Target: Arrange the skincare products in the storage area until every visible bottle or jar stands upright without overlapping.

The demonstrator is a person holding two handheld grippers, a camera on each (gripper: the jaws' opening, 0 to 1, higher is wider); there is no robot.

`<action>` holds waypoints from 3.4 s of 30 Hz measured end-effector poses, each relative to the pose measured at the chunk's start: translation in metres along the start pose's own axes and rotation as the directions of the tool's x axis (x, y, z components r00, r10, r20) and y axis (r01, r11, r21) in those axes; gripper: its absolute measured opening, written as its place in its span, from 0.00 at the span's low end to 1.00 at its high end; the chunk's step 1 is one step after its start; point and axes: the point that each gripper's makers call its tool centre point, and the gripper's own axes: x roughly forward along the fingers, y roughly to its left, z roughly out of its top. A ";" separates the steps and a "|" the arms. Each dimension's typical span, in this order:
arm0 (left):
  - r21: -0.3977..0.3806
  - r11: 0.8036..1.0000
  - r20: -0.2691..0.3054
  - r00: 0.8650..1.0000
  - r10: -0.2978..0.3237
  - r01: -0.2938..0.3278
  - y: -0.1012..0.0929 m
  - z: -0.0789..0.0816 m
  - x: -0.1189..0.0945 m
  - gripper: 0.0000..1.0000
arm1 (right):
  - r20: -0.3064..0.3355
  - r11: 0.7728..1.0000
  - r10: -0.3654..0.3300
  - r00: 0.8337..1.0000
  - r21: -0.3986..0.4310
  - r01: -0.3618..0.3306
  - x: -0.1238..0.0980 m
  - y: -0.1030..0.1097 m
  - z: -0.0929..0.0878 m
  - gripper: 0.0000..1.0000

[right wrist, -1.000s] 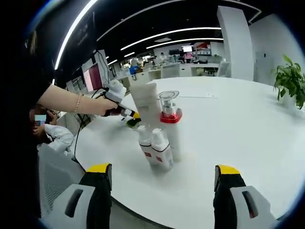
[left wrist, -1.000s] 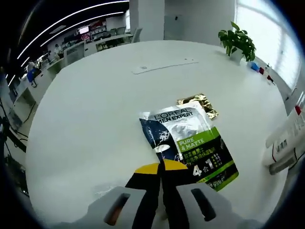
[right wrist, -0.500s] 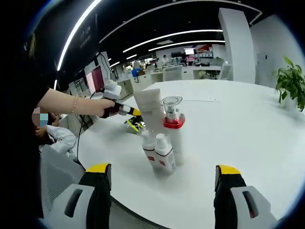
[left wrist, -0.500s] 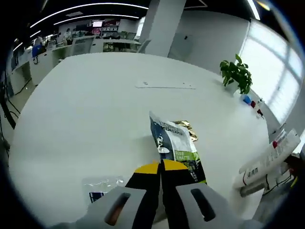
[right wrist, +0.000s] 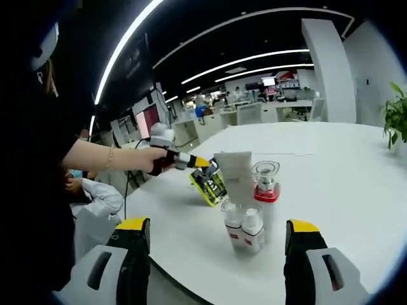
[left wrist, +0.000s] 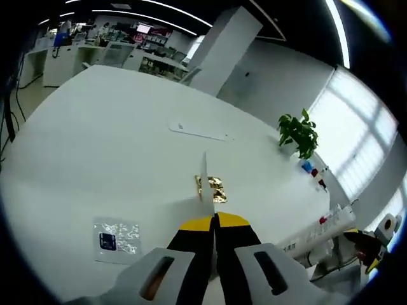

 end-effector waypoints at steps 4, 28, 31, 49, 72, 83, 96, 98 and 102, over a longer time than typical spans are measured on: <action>-0.002 1.000 0.017 1.000 -0.014 0.014 -0.016 -0.006 -0.016 0.03 | 0.016 0.999 0.042 0.999 -0.014 -0.041 0.000 0.015 0.008 0.91; 0.083 0.977 0.127 0.971 -0.204 0.195 -0.090 0.014 -0.128 0.03 | 0.102 0.932 0.347 0.932 0.076 -0.355 0.019 0.092 0.026 0.86; 0.084 0.972 0.138 0.963 -0.230 0.220 -0.100 0.015 -0.141 0.03 | 0.115 0.917 0.377 0.919 0.094 -0.388 0.023 0.101 0.028 0.86; 0.088 0.922 0.206 0.899 -0.386 0.376 -0.170 0.010 -0.207 0.03 | 0.254 0.783 0.476 0.842 0.313 -0.537 0.058 0.125 0.033 0.77; -0.002 0.850 0.311 0.808 -0.500 0.527 -0.191 0.016 -0.237 0.03 | 0.589 0.462 0.501 0.634 0.438 -0.772 0.029 0.142 0.087 0.16; -0.024 0.840 0.328 0.798 -0.505 0.541 -0.188 0.011 -0.239 0.04 | 0.589 0.463 0.509 0.627 0.427 -0.777 0.010 0.142 0.101 0.00; 0.046 0.860 0.193 0.840 -0.508 0.509 -0.194 -0.033 -0.228 0.20 | 0.528 0.494 0.515 0.676 0.461 -0.737 0.007 0.143 0.093 0.00; 0.019 0.852 0.185 0.836 -0.517 0.523 -0.197 -0.041 -0.227 0.18 | 0.510 0.503 0.513 0.691 0.474 -0.723 0.009 0.143 0.089 0.00; -0.024 0.847 0.173 0.837 -0.520 0.531 -0.200 -0.056 -0.225 0.16 | 0.472 0.517 0.514 0.716 0.496 -0.698 0.012 0.145 0.080 0.00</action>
